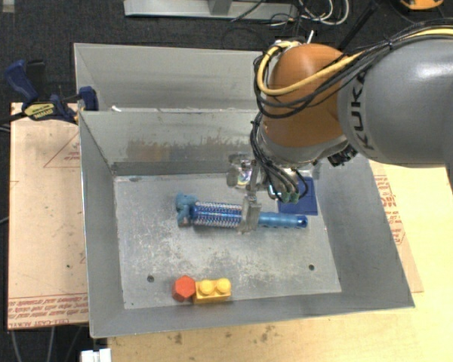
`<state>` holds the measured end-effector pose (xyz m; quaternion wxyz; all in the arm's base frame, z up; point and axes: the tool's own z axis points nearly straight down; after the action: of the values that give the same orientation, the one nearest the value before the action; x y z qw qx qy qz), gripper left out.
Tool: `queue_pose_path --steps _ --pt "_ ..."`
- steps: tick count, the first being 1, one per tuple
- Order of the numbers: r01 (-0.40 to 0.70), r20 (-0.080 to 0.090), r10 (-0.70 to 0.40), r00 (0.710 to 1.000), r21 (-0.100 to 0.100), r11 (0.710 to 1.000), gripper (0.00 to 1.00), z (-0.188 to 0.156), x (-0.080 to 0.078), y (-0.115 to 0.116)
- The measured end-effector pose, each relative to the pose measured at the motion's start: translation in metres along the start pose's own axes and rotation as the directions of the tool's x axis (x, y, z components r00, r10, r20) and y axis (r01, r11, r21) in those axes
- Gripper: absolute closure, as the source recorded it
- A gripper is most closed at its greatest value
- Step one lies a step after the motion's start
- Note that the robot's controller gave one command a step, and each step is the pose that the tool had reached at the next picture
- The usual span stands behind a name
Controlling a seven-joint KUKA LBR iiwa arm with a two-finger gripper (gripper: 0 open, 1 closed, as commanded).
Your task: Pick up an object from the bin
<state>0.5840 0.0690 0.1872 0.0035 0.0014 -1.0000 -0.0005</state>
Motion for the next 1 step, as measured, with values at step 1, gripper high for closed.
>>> queue_pose_path --steps 1 --pt "-0.064 0.002 0.064 0.998 0.000 0.998 0.00 0.1216 -0.0295 -0.0019"
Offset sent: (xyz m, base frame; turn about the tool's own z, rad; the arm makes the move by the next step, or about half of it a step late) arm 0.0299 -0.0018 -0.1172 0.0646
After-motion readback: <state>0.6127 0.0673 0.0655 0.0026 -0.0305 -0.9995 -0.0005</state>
